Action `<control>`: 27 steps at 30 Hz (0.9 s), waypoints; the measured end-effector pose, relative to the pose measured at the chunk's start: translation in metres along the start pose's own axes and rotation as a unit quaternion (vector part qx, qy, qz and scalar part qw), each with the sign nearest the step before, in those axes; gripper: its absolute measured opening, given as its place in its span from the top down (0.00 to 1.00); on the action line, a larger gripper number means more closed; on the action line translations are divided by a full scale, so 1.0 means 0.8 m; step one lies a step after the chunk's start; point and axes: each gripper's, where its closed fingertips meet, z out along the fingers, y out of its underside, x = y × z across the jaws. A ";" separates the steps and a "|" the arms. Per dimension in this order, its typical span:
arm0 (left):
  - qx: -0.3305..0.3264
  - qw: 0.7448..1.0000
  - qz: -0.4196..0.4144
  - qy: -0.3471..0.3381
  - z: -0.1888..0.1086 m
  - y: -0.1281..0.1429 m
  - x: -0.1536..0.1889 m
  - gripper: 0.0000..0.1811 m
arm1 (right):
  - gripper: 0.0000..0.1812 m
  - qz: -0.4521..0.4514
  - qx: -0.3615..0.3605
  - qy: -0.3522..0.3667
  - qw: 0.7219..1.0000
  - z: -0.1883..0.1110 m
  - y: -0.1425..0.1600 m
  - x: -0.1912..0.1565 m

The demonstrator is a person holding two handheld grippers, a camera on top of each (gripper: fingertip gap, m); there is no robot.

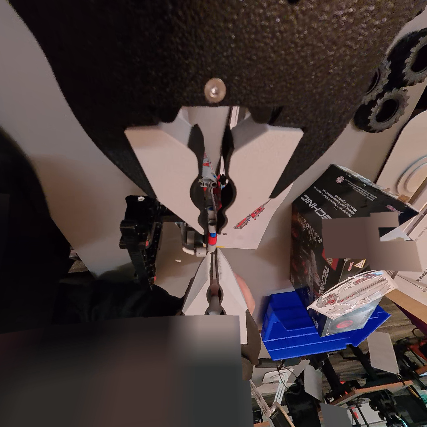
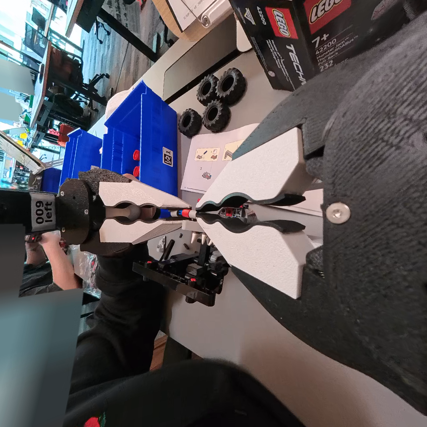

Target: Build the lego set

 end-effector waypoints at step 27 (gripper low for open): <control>-0.048 0.998 -0.023 -0.015 -0.018 0.005 -0.003 0.98 | 0.86 0.066 0.043 -0.026 0.997 0.029 0.001 -0.009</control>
